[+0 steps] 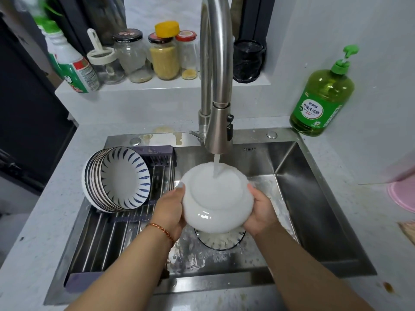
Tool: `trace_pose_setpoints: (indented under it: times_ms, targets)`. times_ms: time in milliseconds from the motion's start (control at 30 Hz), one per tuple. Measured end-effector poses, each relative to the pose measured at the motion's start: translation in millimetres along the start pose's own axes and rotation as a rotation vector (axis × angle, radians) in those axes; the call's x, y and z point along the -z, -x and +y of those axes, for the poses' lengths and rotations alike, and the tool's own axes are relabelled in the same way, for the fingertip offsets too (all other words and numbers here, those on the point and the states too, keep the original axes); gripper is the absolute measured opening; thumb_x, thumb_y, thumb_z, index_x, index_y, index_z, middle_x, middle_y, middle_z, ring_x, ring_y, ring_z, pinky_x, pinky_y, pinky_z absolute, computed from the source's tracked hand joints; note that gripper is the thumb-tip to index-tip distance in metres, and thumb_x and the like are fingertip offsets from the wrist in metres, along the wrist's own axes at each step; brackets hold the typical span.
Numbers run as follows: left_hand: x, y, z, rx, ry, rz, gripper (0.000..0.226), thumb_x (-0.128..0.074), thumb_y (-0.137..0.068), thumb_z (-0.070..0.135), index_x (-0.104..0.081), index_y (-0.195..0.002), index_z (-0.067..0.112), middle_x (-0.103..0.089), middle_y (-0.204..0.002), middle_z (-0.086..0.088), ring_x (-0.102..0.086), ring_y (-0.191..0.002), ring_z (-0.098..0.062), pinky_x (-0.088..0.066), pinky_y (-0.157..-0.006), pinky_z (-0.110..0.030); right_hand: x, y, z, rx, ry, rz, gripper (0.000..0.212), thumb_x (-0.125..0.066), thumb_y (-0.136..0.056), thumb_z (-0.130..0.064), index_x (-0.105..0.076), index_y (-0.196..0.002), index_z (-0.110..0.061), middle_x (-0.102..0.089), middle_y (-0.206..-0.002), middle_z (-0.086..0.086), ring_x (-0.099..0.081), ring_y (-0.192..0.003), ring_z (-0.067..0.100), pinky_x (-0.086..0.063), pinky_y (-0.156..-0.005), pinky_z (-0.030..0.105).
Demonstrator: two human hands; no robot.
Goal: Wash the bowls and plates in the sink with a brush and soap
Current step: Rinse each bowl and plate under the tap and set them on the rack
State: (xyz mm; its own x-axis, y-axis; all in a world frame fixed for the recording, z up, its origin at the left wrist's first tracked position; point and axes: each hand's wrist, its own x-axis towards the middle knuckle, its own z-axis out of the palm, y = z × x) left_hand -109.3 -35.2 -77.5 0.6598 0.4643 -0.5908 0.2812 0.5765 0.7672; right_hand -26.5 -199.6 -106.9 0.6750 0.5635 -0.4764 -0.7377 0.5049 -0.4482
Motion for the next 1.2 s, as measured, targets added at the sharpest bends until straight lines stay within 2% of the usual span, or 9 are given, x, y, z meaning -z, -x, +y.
trace_pose_setpoints:
  times_ms: [200, 400, 500, 633, 733, 900, 967, 1033, 1200]
  targets:
    - [15, -5, -2, -0.032, -0.331, 0.111, 0.012, -0.045, -0.099, 0.019, -0.055, -0.105, 0.014, -0.059, -0.094, -0.009, -0.056, -0.075, -0.019, -0.051, -0.062, -0.031, -25, 2, -15, 0.043, 0.349, 0.027, 0.037, -0.058, -0.084, -0.019, -0.062, -0.118, -0.002, -0.068, -0.112, 0.019, -0.066, -0.102, 0.033, -0.052, -0.086, 0.046]
    - [-8, 1, 26, 0.140, -0.050, -0.029, 0.033, -0.050, -0.097, 0.045, -0.052, -0.119, 0.020, -0.054, -0.108, -0.012, -0.057, -0.094, -0.028, -0.054, -0.079, -0.048, -40, 25, 3, 0.262, 1.171, 0.090, 0.019, -0.065, -0.087, -0.016, -0.066, -0.107, -0.017, -0.070, -0.091, 0.007, -0.065, -0.078, 0.022, -0.053, -0.063, 0.034]
    - [-21, 4, 32, 0.240, 0.152, -0.122, 0.041, -0.052, -0.095, 0.050, -0.058, -0.113, 0.014, -0.063, -0.109, -0.020, -0.064, -0.092, -0.036, -0.057, -0.065, -0.047, -43, 37, 21, 0.374, 1.483, -0.082, 0.025, -0.062, -0.083, -0.021, -0.068, -0.106, -0.028, -0.067, -0.079, 0.000, -0.056, -0.062, 0.011, -0.045, -0.058, 0.027]
    - [-22, 6, 29, 0.250, 0.301, -0.159, 0.027, -0.052, -0.094, 0.030, -0.062, -0.101, 0.006, -0.070, -0.088, -0.015, -0.066, -0.081, -0.033, -0.053, -0.073, -0.043, -48, 41, 32, 0.479, 1.781, -0.251, 0.038, -0.058, -0.088, -0.022, -0.060, -0.126, -0.027, -0.067, -0.115, -0.007, -0.058, -0.103, 0.008, -0.042, -0.088, 0.019]
    - [-11, 7, 24, 0.252, 0.314, -0.190, 0.027, -0.046, -0.074, 0.016, -0.058, -0.093, 0.001, -0.061, -0.080, -0.015, -0.057, -0.071, -0.031, -0.047, -0.082, -0.040, -50, 40, 31, 0.400, 1.838, -0.379, 0.046, -0.052, -0.097, -0.028, -0.045, -0.142, -0.023, -0.043, -0.146, -0.012, -0.033, -0.136, 0.000, -0.020, -0.114, 0.017]
    - [-9, 16, 11, 0.207, 0.472, -0.317, 0.014, -0.042, -0.062, 0.011, -0.052, -0.070, 0.006, -0.051, -0.077, -0.009, -0.060, -0.074, -0.030, -0.047, -0.093, -0.044, -63, 13, 30, 0.176, 1.734, -0.481, 0.047, -0.022, -0.105, -0.034, -0.022, -0.151, -0.026, -0.010, -0.159, -0.011, 0.003, -0.144, -0.003, 0.009, -0.119, 0.029]
    - [-7, 21, 7, 0.146, 0.444, -0.353, 0.045, -0.041, -0.061, 0.011, -0.065, -0.095, -0.004, -0.065, -0.103, -0.020, -0.066, -0.096, -0.036, -0.044, -0.101, -0.048, -63, -2, 26, 0.234, 1.953, -0.455, 0.049, -0.019, -0.105, -0.037, -0.010, -0.152, -0.027, 0.003, -0.160, -0.012, 0.012, -0.144, 0.001, 0.011, -0.118, 0.034]
    - [-5, 21, 7, 0.095, 0.401, -0.354, 0.077, -0.043, -0.057, 0.011, -0.051, -0.132, -0.005, -0.055, -0.131, -0.026, -0.058, -0.117, -0.040, -0.041, -0.105, -0.052, -58, -10, 19, 0.281, 2.151, -0.403, 0.053, -0.016, -0.103, -0.044, 0.000, -0.152, -0.032, 0.012, -0.158, -0.015, 0.017, -0.144, 0.004, 0.014, -0.118, 0.036]
    - [3, 18, 16, 0.005, 0.339, -0.230, 0.089, -0.047, -0.052, 0.011, -0.045, -0.141, 0.008, -0.050, -0.140, -0.023, -0.052, -0.123, -0.043, -0.044, -0.098, -0.059, -42, -4, 2, 0.218, 2.377, -0.231, 0.060, -0.010, -0.100, -0.053, 0.002, -0.153, -0.028, 0.007, -0.160, -0.010, 0.008, -0.146, 0.006, 0.014, -0.118, 0.037]
